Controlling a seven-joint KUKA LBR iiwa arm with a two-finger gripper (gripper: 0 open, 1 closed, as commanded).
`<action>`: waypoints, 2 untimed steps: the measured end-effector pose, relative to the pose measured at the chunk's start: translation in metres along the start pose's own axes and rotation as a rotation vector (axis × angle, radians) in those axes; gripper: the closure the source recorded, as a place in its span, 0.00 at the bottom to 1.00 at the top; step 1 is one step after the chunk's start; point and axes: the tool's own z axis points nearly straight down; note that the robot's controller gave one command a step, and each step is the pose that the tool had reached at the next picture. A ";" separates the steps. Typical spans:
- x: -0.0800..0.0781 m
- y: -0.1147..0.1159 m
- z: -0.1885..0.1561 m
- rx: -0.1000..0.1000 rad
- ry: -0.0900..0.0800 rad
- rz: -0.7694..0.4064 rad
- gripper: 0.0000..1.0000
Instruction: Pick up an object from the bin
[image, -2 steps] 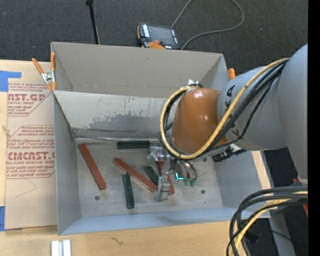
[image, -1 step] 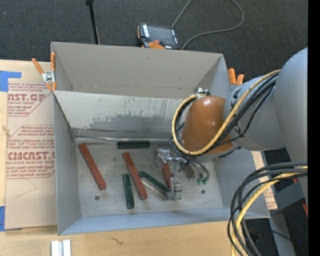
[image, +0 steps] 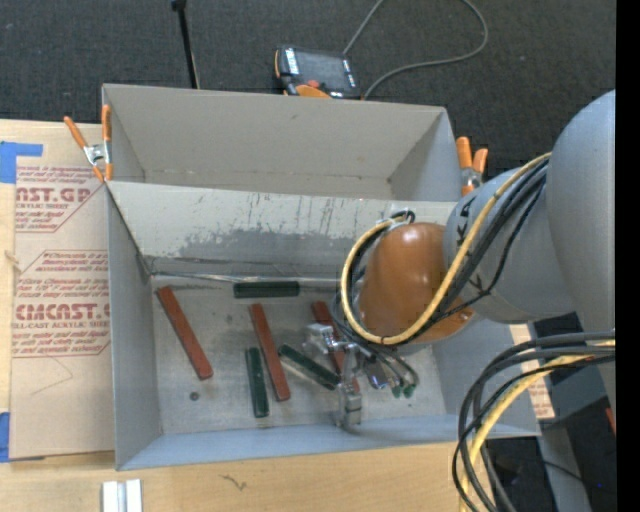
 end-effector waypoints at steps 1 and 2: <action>0.001 0.000 0.001 -0.001 0.006 0.001 1.00; -0.001 -0.001 0.000 0.000 -0.001 0.001 0.00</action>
Offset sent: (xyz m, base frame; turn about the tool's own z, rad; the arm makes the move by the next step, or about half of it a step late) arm 0.0000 0.0000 0.0000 0.0000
